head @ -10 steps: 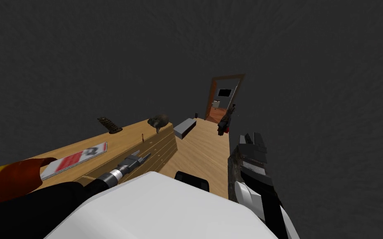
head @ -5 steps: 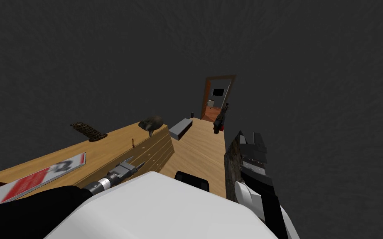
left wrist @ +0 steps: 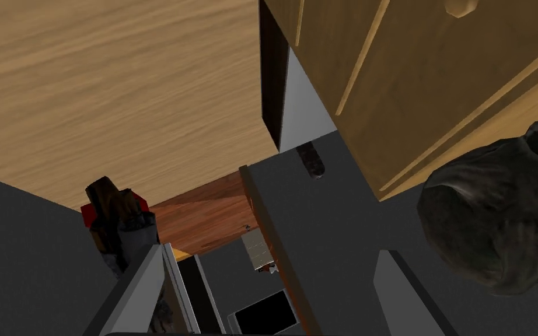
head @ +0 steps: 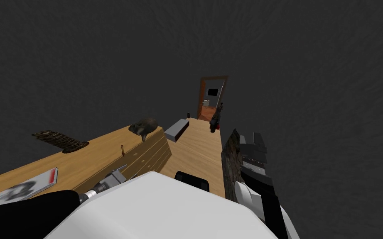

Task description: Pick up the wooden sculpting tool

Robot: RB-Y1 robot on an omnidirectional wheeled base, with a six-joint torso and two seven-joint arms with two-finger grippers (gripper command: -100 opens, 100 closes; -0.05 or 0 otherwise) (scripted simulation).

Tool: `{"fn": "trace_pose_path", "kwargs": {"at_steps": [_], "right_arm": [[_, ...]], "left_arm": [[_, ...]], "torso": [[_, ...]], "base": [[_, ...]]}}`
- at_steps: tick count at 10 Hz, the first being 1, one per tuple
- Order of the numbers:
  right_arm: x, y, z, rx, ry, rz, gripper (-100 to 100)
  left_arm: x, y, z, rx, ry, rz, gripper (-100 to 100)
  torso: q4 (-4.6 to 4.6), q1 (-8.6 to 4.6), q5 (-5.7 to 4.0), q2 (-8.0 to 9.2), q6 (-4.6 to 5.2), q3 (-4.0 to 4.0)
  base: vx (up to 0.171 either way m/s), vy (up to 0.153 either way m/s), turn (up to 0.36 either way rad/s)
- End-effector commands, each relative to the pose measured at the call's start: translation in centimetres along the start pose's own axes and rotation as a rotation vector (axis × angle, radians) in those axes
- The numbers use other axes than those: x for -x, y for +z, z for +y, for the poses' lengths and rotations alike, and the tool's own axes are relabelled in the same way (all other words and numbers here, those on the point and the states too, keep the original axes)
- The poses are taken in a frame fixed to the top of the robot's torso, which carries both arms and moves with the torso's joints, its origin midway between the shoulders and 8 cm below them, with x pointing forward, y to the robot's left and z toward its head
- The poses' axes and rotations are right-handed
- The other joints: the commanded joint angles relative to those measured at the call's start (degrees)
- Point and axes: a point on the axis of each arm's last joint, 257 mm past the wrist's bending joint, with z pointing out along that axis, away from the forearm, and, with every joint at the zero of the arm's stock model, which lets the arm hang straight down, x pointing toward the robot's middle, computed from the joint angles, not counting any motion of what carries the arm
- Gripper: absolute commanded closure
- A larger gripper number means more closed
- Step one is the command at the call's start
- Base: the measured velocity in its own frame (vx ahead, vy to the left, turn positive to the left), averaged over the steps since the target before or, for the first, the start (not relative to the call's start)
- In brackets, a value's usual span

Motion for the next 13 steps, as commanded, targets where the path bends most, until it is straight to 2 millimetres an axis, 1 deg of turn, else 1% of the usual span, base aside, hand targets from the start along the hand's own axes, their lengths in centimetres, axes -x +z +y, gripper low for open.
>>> {"fn": "trace_pose_path", "kwargs": {"at_steps": [1, 2, 3, 4, 5, 6, 7, 8, 9, 10, 11, 12, 13], "right_arm": [[0.0, 0.0, 0.0, 0.000, 0.000, 0.000, 0], [0.0, 0.0, 0.0, 0.000, 0.000, 0.000, 0], [0.0, 0.0, 0.0, 0.000, 0.000, 0.000, 0], [0.0, 0.0, 0.0, 0.000, 0.000, 0.000, 0], [0.0, 0.0, 0.0, 0.000, 0.000, 0.000, 0], [0.0, 0.0, 0.0, 0.000, 0.000, 0.000, 0], [0.0, 0.0, 0.0, 0.000, 0.000, 0.000, 0], [0.0, 0.0, 0.0, 0.000, 0.000, 0.000, 0], [0.0, 0.0, 0.0, 0.000, 0.000, 0.000, 0], [0.0, 0.0, 0.0, 0.000, 0.000, 0.000, 0], [0.0, 0.0, 0.0, 0.000, 0.000, 0.000, 0], [0.0, 0.0, 0.0, 0.000, 0.000, 0.000, 0], [0.0, 0.0, 0.0, 0.000, 0.000, 0.000, 0]], "left_arm": [[-2.1, -1.0, -0.2, -0.030, 0.112, 0.075, -100], [-2.7, -1.6, -0.4, -0.038, 0.137, 0.093, -100], [-4.3, -2.3, -0.7, -0.068, 0.214, 0.141, -100], [-5.0, -3.1, -0.9, -0.078, 0.240, 0.162, -100], [-6.6, -4.1, -1.2, -0.114, 0.317, 0.212, -100], [-7.2, -4.7, -1.4, -0.123, 0.341, 0.227, -100], [-8.8, -5.9, -1.7, -0.164, 0.416, 0.274, -100], [-9.1, -6.4, -1.9, -0.173, 0.436, 0.285, -100], [-10.6, -7.6, -2.2, -0.217, 0.510, 0.327, -100], [-10.9, -8.1, -2.3, -0.226, 0.525, 0.337, -100], [-12.2, -9.4, -2.6, -0.272, 0.600, 0.372, -100], [-12.5, -9.9, -2.7, -0.281, 0.609, 0.382, -100], [-13.9, -11.6, -3.1, -0.335, 0.683, 0.422, -100]], "torso": [[0.00, 0.00, 0.00, 0.00, 0.00, 0.00], [-0.01, -0.03, -0.01, -0.02, 0.06, -0.01], [0.00, -0.03, -0.02, 0.00, -0.01, 0.00], [-0.01, -0.01, -0.01, -0.05, 0.03, -0.02], [-0.01, 0.00, 0.00, -0.03, -0.01, -0.02], [-0.01, 0.08, 0.01, -0.06, 0.04, -0.04], [-0.01, 0.06, 0.02, -0.05, -0.01, -0.03], [-0.01, 0.12, 0.02, -0.06, 0.04, -0.03], [0.00, 0.08, 0.03, -0.03, -0.02, -0.01], [-0.01, 0.11, 0.03, -0.05, 0.01, -0.03], [-0.01, 0.06, 0.02, -0.04, -0.01, -0.02], [-0.01, 0.09, 0.02, -0.07, 0.01, -0.04], [0.00, 0.06, 0.02, -0.04, -0.02, -0.02]], "base": [[0.055, 0.026, -0.287], [0.048, 0.035, -0.142], [0.065, 0.043, -0.211], [0.058, 0.050, -0.139], [0.064, 0.070, -0.256], [0.056, 0.066, -0.120], [0.059, 0.076, -0.234], [0.047, 0.073, -0.131], [0.059, 0.078, -0.173], [0.050, 0.067, -0.135], [0.058, 0.078, -0.202], [0.044, 0.072, -0.102], [0.046, 0.093, -0.187]]}}
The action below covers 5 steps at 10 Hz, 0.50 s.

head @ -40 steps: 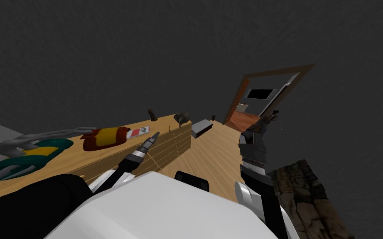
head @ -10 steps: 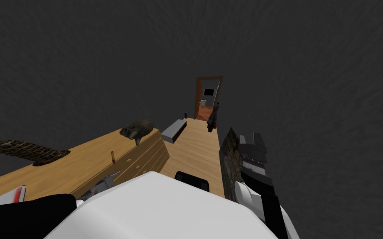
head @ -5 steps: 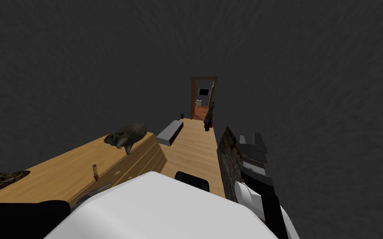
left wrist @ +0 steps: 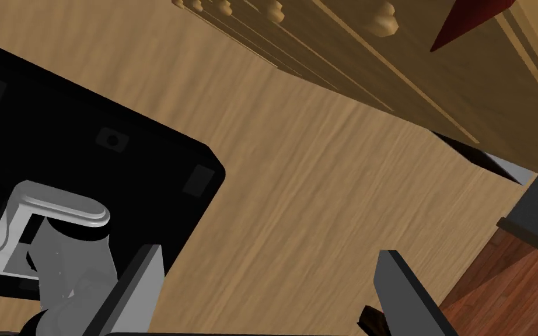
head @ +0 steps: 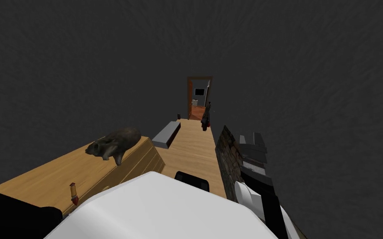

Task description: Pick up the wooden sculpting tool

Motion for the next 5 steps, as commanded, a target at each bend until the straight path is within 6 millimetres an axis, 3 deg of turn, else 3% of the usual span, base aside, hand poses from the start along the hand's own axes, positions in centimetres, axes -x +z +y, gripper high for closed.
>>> {"fn": "trace_pose_path", "kwargs": {"at_steps": [1, 5], "right_arm": [[0.0, 0.0, 0.0, 0.000, 0.000, 0.000, 0], [0.0, 0.0, 0.0, 0.000, 0.000, 0.000, 0]], "left_arm": [[-0.5, -0.5, -0.9, -0.026, 0.049, 0.019, -100], [-3.7, -3.1, -5.1, -0.166, 0.264, 0.088, -100]], "torso": [[0.00, 0.00, 0.00, 0.00, 0.00, 0.00], [-0.01, -0.07, -0.01, -0.06, -0.02, -0.03]], "base": [[0.047, 0.077, -0.128], [0.065, 0.083, -0.163]]}}
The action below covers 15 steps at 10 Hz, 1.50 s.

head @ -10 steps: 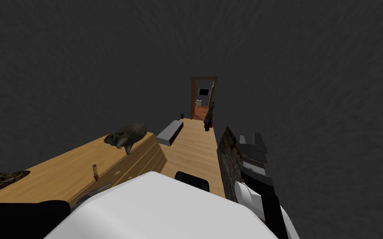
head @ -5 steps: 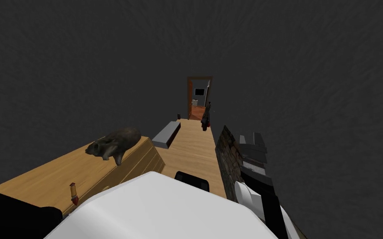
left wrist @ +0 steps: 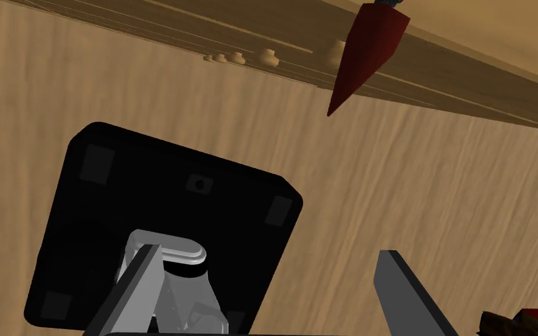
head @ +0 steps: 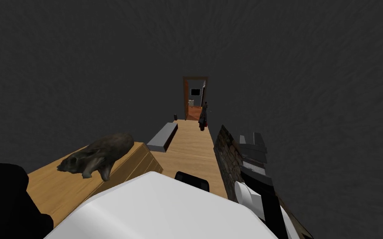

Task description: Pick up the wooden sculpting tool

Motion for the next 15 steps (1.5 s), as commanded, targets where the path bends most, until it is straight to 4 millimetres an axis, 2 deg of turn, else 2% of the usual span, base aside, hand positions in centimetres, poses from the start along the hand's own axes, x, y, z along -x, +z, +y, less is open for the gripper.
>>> {"fn": "trace_pose_path", "kwargs": {"at_steps": [1, 2, 6, 8, 9, 10, 11, 15], "right_arm": [[0.0, 0.0, 0.0, 0.000, 0.000, 0.000, 0], [0.0, 0.0, 0.0, 0.000, 0.000, 0.000, 0], [0.0, 0.0, 0.0, 0.000, 0.000, 0.000, 0], [0.0, 0.0, 0.0, 0.000, 0.000, 0.000, 0], [0.0, 0.0, 0.0, 0.000, 0.000, 0.000, 0], [0.0, 0.0, 0.0, 0.000, 0.000, 0.000, 0], [0.0, 0.0, 0.0, 0.000, 0.000, 0.000, 0], [0.0, 0.0, 0.0, 0.000, 0.000, 0.000, 0]], "left_arm": [[-1.1, -0.9, -2.0, -0.064, 0.107, 0.025, -100], [-1.1, -1.0, -2.1, -0.066, 0.111, 0.026, -100], [-2.7, -2.8, -6.1, -0.191, 0.304, 0.045, -100], [-3.2, -3.3, -7.3, -0.234, 0.384, 0.038, -100], [-3.0, -3.2, -6.9, -0.220, 0.355, 0.040, -100], [-3.0, -3.2, -7.0, -0.222, 0.361, 0.041, 0], [-3.5, -2.6, -7.0, -0.224, 0.344, 0.042, -100], [-4.9, -1.0, -7.0, -0.232, 0.298, 0.049, -100]], "torso": [[0.00, 0.00, 0.00, 0.00, 0.00, 0.00], [-0.02, 0.09, 0.03, -0.08, 0.01, -0.05], [0.01, 0.08, 0.02, 0.03, -0.03, 0.01], [0.04, 0.11, 0.05, 0.15, -0.04, 0.09], [0.05, 0.13, 0.04, 0.19, -0.04, 0.11], [0.07, -0.15, 0.00, 0.24, -0.06, 0.14], [0.07, -0.38, -0.07, 0.25, -0.06, 0.15], [0.12, -0.75, -0.16, 0.46, -0.07, 0.28]], "base": [[0.100, 0.136, -0.255], [0.071, 0.118, -0.065], [0.052, 0.131, -0.120], [0.018, 0.153, -0.059], [-0.001, 0.075, -0.023], [0.001, 0.014, -0.001], [-0.030, -0.026, -0.106], [-0.059, -0.059, -0.126]]}}
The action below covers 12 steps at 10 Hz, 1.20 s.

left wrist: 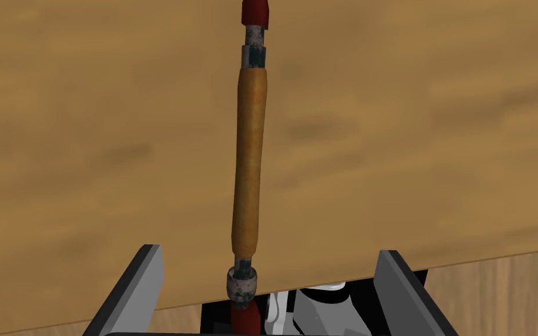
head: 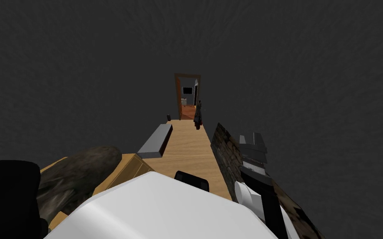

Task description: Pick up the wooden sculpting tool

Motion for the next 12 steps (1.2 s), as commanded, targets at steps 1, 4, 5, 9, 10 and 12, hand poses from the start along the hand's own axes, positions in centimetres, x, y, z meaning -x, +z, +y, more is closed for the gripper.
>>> {"fn": "trace_pose_path", "kwargs": {"at_steps": [1, 4, 5, 9, 10, 12], "right_arm": [[0.0, 0.0, 0.0, 0.000, 0.000, 0.000, 0], [0.0, 0.0, 0.0, 0.000, 0.000, 0.000, 0], [0.0, 0.0, 0.0, 0.000, 0.000, 0.000, 0], [0.0, 0.0, 0.0, 0.000, 0.000, 0.000, 0], [0.0, 0.0, 0.0, 0.000, 0.000, 0.000, 0], [0.0, 0.0, 0.0, 0.000, -0.001, 0.000, 0]], "left_arm": [[-0.6, 0.8, 0.0, -0.003, -0.017, 0.001, -100], [-0.7, 0.9, 0.0, -0.003, -0.021, 0.003, 100], [-0.7, 0.9, 0.0, -0.003, -0.021, 0.003, 100], [-0.7, 0.9, 0.0, -0.004, -0.021, 0.003, 0], [-0.1, 0.2, 0.0, 0.000, -0.002, 0.000, 100], [0.6, -0.6, 0.0, 0.004, 0.021, -0.001, 100]], "torso": [[0.00, 0.00, 0.00, 0.00, 0.00, 0.00], [0.01, 0.21, 0.15, -0.09, -0.07, -0.03], [0.00, 0.28, 0.17, -0.13, -0.07, -0.06], [-0.01, 0.34, 0.20, -0.17, -0.05, -0.08], [-0.01, 0.34, 0.20, -0.17, -0.05, -0.08], [-0.04, 0.50, 0.22, -0.33, -0.09, -0.17]], "base": [[-0.055, -0.056, -0.134], [-0.018, -0.020, -0.030], [-0.004, -0.001, 0.010], [0.000, 0.000, 0.000], [0.037, 0.044, 0.190], [0.070, 0.068, 0.151]]}}
